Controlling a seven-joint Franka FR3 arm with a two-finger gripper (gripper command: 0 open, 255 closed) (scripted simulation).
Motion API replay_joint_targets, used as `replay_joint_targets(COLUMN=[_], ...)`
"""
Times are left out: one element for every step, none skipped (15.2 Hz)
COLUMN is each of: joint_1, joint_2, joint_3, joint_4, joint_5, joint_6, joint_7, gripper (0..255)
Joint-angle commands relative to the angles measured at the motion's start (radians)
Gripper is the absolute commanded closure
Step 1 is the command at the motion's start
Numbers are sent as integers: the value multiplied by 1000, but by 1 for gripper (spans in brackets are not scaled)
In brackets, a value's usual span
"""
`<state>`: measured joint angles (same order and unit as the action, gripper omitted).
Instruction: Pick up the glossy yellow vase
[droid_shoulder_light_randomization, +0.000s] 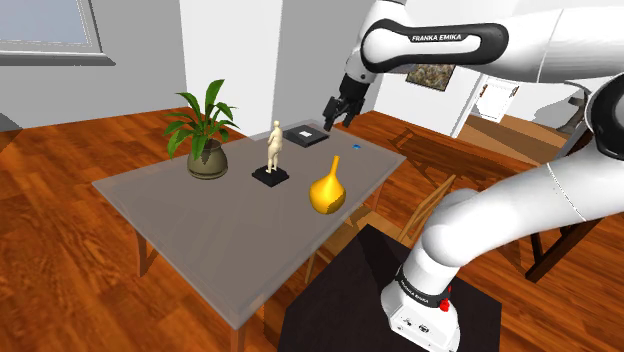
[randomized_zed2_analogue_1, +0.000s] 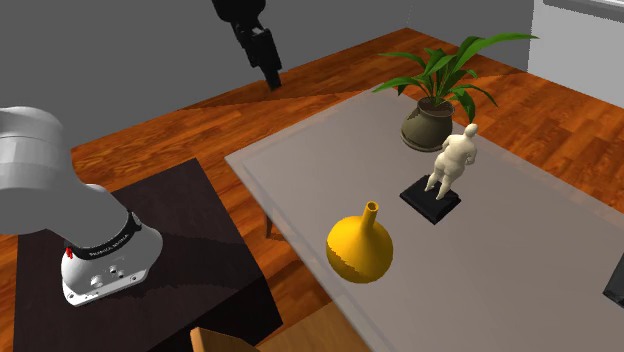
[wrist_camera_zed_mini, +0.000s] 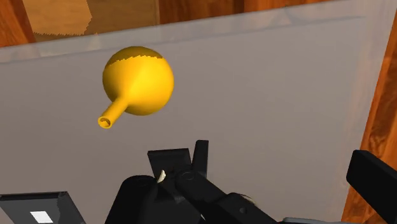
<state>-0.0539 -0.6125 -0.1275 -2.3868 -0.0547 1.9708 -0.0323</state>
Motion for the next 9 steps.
replay_joint_targets(joint_1=[-12,-17,-22,-26,-30,-33,-36,-39,-42], joint_2=[38,63,89,116,144,172,201,232,262], joint_3=[-32,-47,-63,-78,-93,-108,-123,-139,-154], joint_4=[-12,-11,-9,-7,-2,3,9,17,25], joint_5=[-10,-14,-16,-18,-19,-18,-17,-15,-11], joint_6=[45,67,88,109,130,150,170,189,208], joint_7=[-31,-45,-59,-74,-88,-103,-119,-135,-151], gripper=[0,0,0,0,0,0,0,0,0])
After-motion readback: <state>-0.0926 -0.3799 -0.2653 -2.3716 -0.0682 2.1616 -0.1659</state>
